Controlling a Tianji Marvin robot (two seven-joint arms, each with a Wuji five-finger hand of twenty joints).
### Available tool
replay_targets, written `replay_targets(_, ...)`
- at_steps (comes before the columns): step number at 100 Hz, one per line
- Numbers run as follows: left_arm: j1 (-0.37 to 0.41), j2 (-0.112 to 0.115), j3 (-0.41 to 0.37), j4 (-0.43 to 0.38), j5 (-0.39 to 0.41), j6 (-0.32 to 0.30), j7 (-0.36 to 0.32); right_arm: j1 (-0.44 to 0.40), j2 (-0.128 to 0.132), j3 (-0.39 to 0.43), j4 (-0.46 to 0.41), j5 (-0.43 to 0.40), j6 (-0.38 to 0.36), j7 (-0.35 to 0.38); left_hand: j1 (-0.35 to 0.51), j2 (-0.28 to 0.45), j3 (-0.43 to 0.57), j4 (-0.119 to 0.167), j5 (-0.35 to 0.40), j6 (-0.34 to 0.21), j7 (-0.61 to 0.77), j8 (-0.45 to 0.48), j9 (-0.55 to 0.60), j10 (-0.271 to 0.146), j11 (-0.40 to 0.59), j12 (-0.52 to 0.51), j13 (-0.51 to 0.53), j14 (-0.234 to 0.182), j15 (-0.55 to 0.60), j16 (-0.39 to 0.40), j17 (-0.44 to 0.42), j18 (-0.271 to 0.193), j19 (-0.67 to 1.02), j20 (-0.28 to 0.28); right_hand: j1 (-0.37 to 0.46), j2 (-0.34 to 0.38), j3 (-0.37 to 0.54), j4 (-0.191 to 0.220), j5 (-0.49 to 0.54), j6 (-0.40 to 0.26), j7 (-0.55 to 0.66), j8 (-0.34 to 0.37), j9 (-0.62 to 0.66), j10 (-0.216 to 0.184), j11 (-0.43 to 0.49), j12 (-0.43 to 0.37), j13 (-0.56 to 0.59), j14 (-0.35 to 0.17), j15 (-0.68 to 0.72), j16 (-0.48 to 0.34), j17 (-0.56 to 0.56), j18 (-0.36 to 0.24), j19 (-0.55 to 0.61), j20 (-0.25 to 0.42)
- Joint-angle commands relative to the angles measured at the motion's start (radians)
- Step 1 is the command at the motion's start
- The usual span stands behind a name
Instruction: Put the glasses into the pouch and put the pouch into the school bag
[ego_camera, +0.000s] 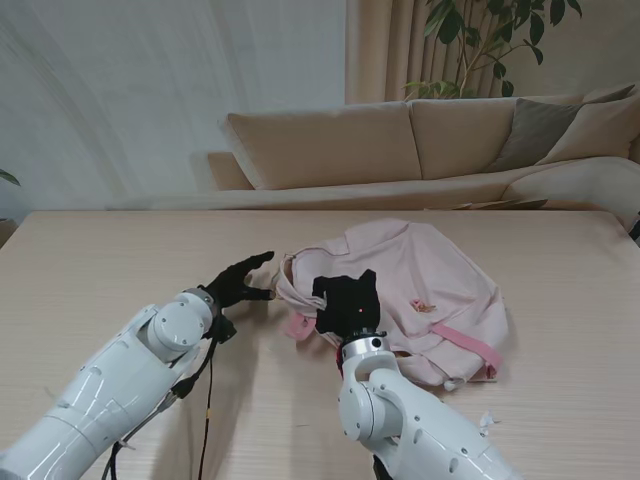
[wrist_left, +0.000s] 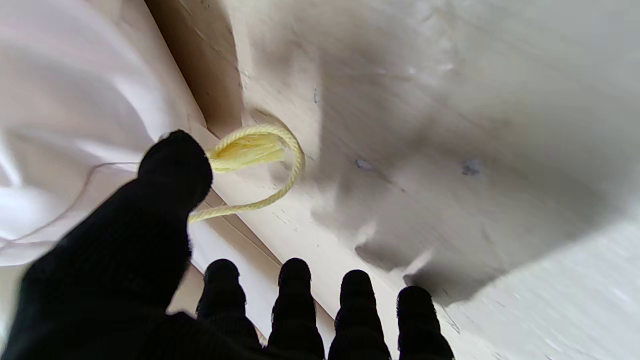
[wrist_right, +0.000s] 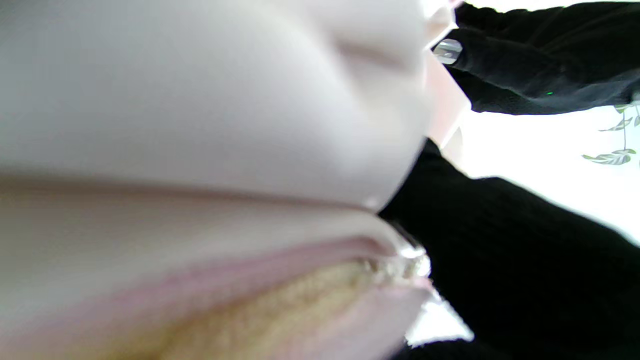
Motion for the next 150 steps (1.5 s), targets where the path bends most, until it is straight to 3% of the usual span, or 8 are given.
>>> replay_targets(1, -0.015, -0.022, 0.006, 0.027, -0.016, 0.01, -0.024, -0.007, 0.001, -0.001, -0.008, -0.001, -0.007, 0.01, -0.022, -0.05, -0.001, -0.021, -0.03, 0.044, -0.021, -0.018, -0.025, -0.01, -0.02, 0.02, -0.012, -0.006, -0.008, 0.012, 0.025, 0.116, 0.029, 0.006, 0.071, 0.008, 0.107, 0.009, 0.04, -0.03, 0.027, 0.034, 0.011, 0.036, 0.0, 0.009, 0.009, 0.002, 0.028, 0.002, -0.01, -0.008, 0.03, 0.021)
replay_targets(24, -0.084, -0.04, 0.067, 0.117, -0.081, -0.006, -0.098, -0.01, 0.003, 0.0, -0.009, 0.001, -0.025, 0.01, -0.035, -0.049, -0.042, -0.021, -0.039, 0.041, 0.34, 0.162, -0.049, -0.007, -0.101, 0.033, -0.025, -0.01, -0.066, 0.005, 0.021, 0.115, -0.045, 0.03, 0.071, 0.008, 0.107, 0.009, 0.041, -0.029, 0.027, 0.034, 0.012, 0.035, 0.0, 0.009, 0.009, 0.001, 0.027, 0.001, -0.009, -0.007, 0.03, 0.022)
replay_targets(45, -0.093, -0.04, 0.083, 0.126, -0.1, -0.016, -0.13, 0.001, 0.003, 0.0, 0.003, -0.003, -0.027, 0.005, -0.038, -0.032, -0.043, -0.017, 0.272, 0.037, 0.561, 0.296, -0.037, -0.011, -0.082, 0.039, -0.03, -0.015, -0.087, 0.004, 0.013, 0.117, -0.119, 0.04, 0.068, 0.009, 0.107, 0.008, 0.036, -0.031, 0.028, 0.036, 0.006, 0.033, 0.001, 0.011, 0.005, -0.003, 0.03, 0.003, -0.006, -0.008, 0.032, 0.023)
replay_targets(55, -0.071, -0.035, 0.069, 0.099, -0.102, -0.005, -0.127, 0.013, -0.003, 0.0, 0.016, 0.005, -0.023, 0.0, 0.008, -0.035, -0.069, -0.037, 0.402, -0.03, 0.676, 0.458, -0.012, -0.015, -0.014, 0.027, -0.029, -0.022, -0.088, 0.005, 0.016, 0.114, -0.181, 0.066, 0.068, 0.009, 0.107, 0.008, 0.031, -0.03, 0.031, 0.039, 0.0, 0.033, 0.005, 0.013, 0.0, -0.004, 0.035, 0.006, -0.007, -0.01, 0.034, 0.024)
replay_targets(83, 0.054, -0.01, -0.036, -0.068, -0.1, 0.056, -0.083, 0.06, -0.029, -0.017, 0.085, 0.037, -0.005, -0.026, 0.11, -0.008, -0.216, -0.012, 0.528, -0.038, 0.892, 0.624, 0.055, -0.016, 0.153, 0.018, -0.019, -0.024, -0.064, 0.004, 0.017, 0.119, -0.196, 0.059, 0.071, 0.008, 0.107, 0.009, -0.001, -0.034, 0.049, 0.052, -0.043, 0.034, 0.044, 0.007, -0.044, -0.008, 0.067, 0.03, -0.008, -0.021, 0.045, 0.03)
replay_targets(101, 0.132, -0.001, -0.094, -0.155, -0.154, 0.082, -0.094, 0.082, -0.043, -0.029, 0.117, 0.055, 0.009, -0.032, 0.169, 0.115, -0.278, -0.008, 0.614, 0.002, 0.833, 0.493, 0.058, -0.025, 0.156, -0.025, -0.029, -0.044, -0.094, -0.012, 0.037, 0.103, -0.267, -0.096, 0.069, 0.009, 0.106, 0.008, -0.002, -0.035, 0.052, 0.048, -0.047, 0.033, 0.053, -0.002, -0.045, -0.011, 0.07, 0.031, -0.007, -0.023, 0.047, 0.031)
replay_targets(125, 0.241, 0.018, -0.149, -0.263, -0.123, 0.091, -0.079, 0.128, -0.071, -0.06, 0.173, 0.087, 0.03, -0.038, 0.2, 0.168, -0.296, -0.01, 0.632, 0.021, 0.814, 0.425, 0.052, -0.032, 0.154, -0.038, -0.042, -0.064, -0.139, -0.031, 0.041, 0.097, -0.287, -0.157, 0.068, 0.009, 0.107, 0.008, -0.015, -0.037, 0.058, 0.044, -0.06, 0.033, 0.065, -0.01, -0.06, -0.014, 0.076, 0.036, -0.004, -0.026, 0.051, 0.034)
replay_targets(150, 0.362, 0.025, -0.204, -0.384, -0.069, 0.075, -0.011, 0.164, -0.09, -0.109, 0.211, 0.094, 0.038, -0.021, 0.0, 0.271, -0.266, -0.005, 0.764, 0.085, 0.879, 0.671, 0.119, -0.008, 0.17, -0.033, -0.027, -0.054, -0.101, -0.006, 0.046, 0.101, -0.297, -0.242, 0.066, 0.01, 0.107, 0.008, -0.024, -0.034, 0.1, -0.01, -0.061, 0.029, 0.086, -0.039, -0.056, -0.017, 0.077, 0.036, -0.001, -0.03, 0.054, 0.037)
